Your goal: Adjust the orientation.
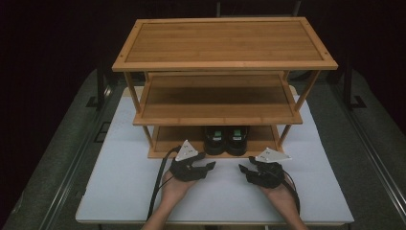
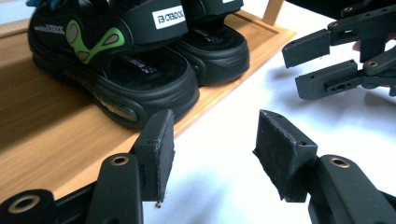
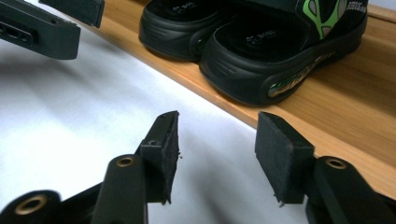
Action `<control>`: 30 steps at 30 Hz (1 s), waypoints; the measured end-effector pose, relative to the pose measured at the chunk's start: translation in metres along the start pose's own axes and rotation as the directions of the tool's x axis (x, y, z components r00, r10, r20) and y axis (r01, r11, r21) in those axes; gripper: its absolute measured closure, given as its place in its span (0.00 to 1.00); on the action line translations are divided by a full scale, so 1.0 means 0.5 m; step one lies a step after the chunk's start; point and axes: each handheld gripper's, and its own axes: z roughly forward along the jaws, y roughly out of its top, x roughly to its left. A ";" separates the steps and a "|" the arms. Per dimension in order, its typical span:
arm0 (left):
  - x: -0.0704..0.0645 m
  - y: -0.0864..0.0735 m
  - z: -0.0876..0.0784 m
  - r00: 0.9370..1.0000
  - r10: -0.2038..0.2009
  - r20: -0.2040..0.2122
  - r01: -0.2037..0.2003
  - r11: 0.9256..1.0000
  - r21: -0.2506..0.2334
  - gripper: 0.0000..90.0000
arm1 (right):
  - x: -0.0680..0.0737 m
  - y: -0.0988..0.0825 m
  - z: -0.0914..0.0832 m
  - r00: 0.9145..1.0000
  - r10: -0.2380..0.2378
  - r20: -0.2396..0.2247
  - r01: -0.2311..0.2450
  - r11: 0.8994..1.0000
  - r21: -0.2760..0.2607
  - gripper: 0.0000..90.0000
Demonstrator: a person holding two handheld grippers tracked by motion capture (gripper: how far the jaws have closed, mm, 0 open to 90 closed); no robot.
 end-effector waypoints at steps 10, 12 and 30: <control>-0.002 -0.008 -0.022 1.000 -0.010 0.024 0.009 1.000 0.014 0.45 | -0.016 -0.015 -0.024 0.999 0.024 -0.035 -0.024 1.000 -0.001 0.45; -0.004 -0.012 -0.028 1.000 -0.015 0.027 0.015 1.000 0.014 0.43 | -0.020 -0.018 -0.029 0.999 0.029 -0.038 -0.029 1.000 -0.001 0.42; 0.018 -0.028 -0.082 1.000 -0.027 0.003 0.027 1.000 0.002 0.33 | -0.048 -0.048 -0.077 0.998 0.043 -0.053 -0.044 0.999 -0.013 0.35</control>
